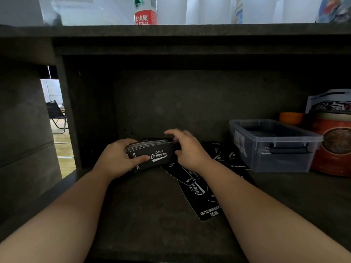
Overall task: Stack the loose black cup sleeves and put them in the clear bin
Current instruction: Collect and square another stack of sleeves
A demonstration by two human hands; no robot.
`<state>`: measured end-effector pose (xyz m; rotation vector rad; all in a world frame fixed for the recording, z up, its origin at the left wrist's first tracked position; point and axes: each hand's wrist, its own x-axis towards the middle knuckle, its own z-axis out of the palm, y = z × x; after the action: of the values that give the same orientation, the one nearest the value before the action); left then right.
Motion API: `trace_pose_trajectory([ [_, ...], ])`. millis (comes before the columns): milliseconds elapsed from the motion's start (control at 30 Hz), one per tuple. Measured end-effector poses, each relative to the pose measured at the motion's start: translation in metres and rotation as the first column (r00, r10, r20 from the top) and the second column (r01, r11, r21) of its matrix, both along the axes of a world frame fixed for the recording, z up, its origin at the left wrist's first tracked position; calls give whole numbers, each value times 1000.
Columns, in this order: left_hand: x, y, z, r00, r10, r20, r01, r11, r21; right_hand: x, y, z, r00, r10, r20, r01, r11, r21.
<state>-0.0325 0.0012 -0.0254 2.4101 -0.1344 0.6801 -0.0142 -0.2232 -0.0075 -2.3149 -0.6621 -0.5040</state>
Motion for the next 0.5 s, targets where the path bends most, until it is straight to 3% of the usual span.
trace_pose_trajectory([
  [100, 1, 1, -2, 999, -2, 36, 2, 1000, 2, 9, -12, 1, 968, -248, -24, 246, 967, -70],
  [167, 1, 1, -3, 999, -17, 51, 17, 1000, 5, 16, -27, 2, 897, -436, -78, 417, 890, -184],
  [233, 1, 2, -3, 998, -30, 61, 30, 1000, 2, 19, -37, 2, 816, -549, -180, 486, 821, -299],
  [333, 2, 3, -4, 998, -36, 58, 36, 999, -8, 21, -40, -1, 755, -571, -323, 451, 810, -376],
  [500, 2, 3, -5, 998, -38, 51, 38, 999, -8, 17, -38, 3, 780, -530, -334, 463, 847, -261],
])
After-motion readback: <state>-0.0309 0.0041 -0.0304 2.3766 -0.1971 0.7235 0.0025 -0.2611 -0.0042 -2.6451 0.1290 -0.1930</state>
